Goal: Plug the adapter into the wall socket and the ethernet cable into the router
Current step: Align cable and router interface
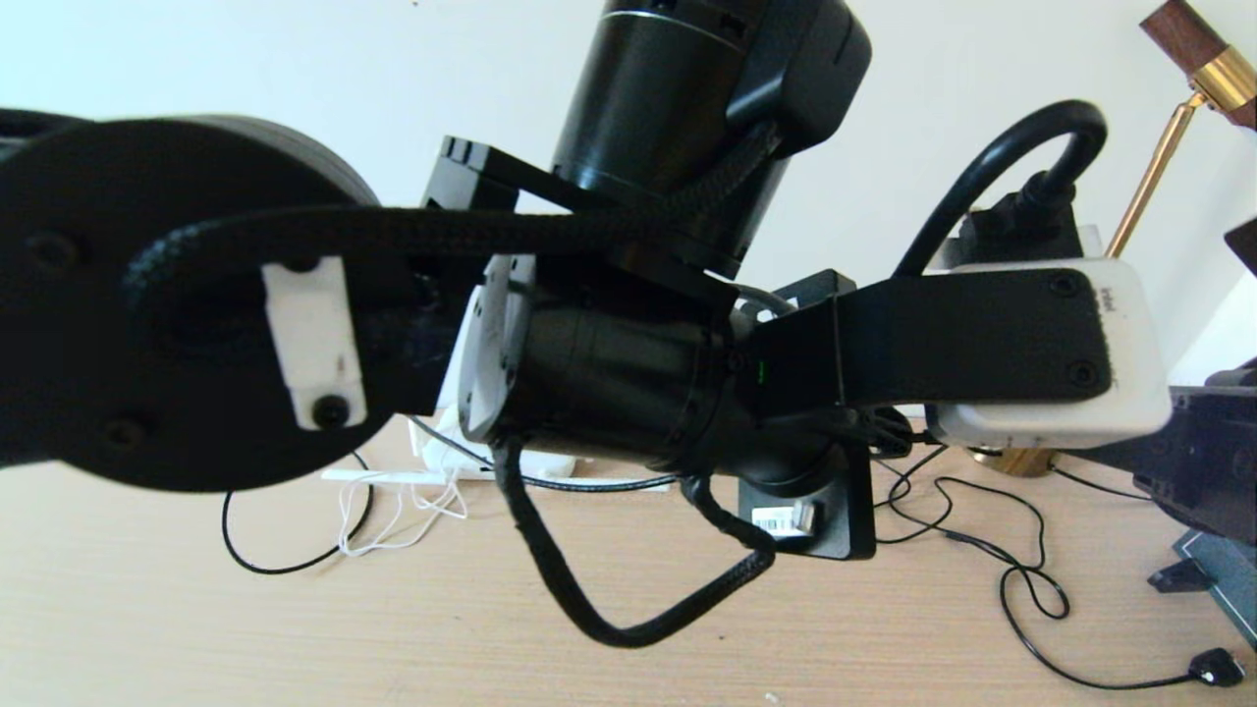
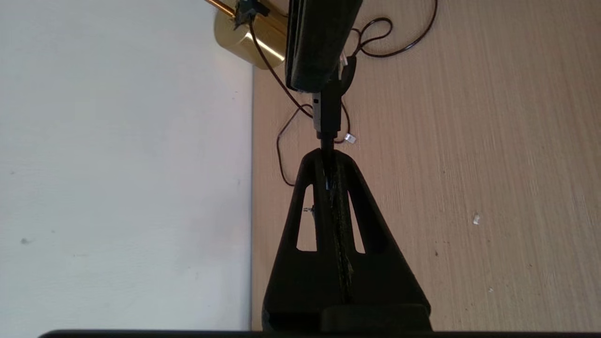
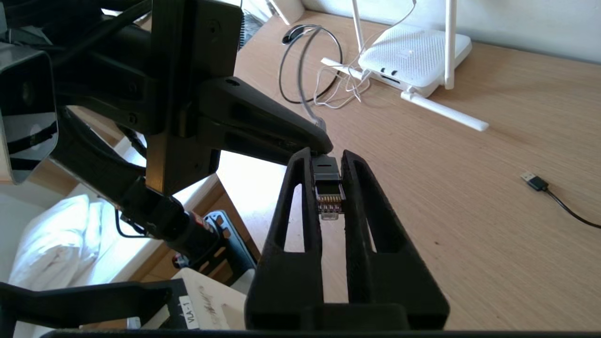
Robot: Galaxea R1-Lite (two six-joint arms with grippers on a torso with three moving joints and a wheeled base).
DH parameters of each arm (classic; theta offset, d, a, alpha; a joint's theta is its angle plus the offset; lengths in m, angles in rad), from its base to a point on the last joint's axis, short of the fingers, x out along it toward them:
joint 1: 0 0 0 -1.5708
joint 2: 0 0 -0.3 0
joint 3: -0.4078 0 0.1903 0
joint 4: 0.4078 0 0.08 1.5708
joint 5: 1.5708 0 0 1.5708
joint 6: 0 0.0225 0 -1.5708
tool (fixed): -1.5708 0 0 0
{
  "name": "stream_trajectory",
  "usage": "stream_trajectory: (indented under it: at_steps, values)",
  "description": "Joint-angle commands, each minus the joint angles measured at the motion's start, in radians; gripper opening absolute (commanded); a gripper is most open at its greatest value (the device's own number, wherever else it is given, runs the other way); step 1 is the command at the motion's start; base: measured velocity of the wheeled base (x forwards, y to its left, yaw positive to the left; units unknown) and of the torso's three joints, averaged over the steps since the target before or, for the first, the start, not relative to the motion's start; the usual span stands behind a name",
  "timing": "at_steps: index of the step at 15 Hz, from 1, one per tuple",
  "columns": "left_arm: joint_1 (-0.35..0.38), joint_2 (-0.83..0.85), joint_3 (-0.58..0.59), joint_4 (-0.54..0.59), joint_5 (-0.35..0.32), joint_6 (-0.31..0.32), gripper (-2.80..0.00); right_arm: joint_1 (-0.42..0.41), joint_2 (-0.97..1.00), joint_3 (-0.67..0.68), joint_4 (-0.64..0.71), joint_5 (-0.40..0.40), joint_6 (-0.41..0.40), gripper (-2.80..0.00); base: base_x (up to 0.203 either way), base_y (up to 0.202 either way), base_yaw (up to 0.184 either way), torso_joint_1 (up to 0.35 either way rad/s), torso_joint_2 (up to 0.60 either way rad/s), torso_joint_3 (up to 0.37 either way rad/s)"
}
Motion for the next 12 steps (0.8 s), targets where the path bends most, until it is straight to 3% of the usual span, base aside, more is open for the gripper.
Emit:
stream_trajectory:
  at_steps: [1, 8, 9, 12]
  values:
    - [-0.003, 0.000, 0.005, 0.003, -0.002, 0.005, -2.80, 0.000, -0.001, 0.002, -0.003, 0.003, 0.002, -2.80, 0.000, 0.000, 0.000, 0.000, 0.00, 0.000]
    - [-0.006, -0.002, 0.007, 0.009, 0.001, 0.005, -2.80, 0.002, -0.006, 0.019, -0.002, 0.004, 0.003, -2.80, 0.000, 0.000, 0.000, 0.000, 0.00, 0.000]
    - [-0.005, -0.002, 0.007, 0.009, 0.001, 0.005, 0.00, 0.000, -0.006, 0.019, -0.001, 0.004, 0.003, -2.80, 0.000, 0.000, 0.000, 0.000, 0.00, 0.000]
    - [-0.006, 0.000, 0.005, -0.008, 0.001, 0.005, 0.00, 0.000, -0.016, 0.020, -0.001, 0.003, 0.007, -2.80, 0.000, 0.000, 0.000, 0.000, 0.00, 0.000]
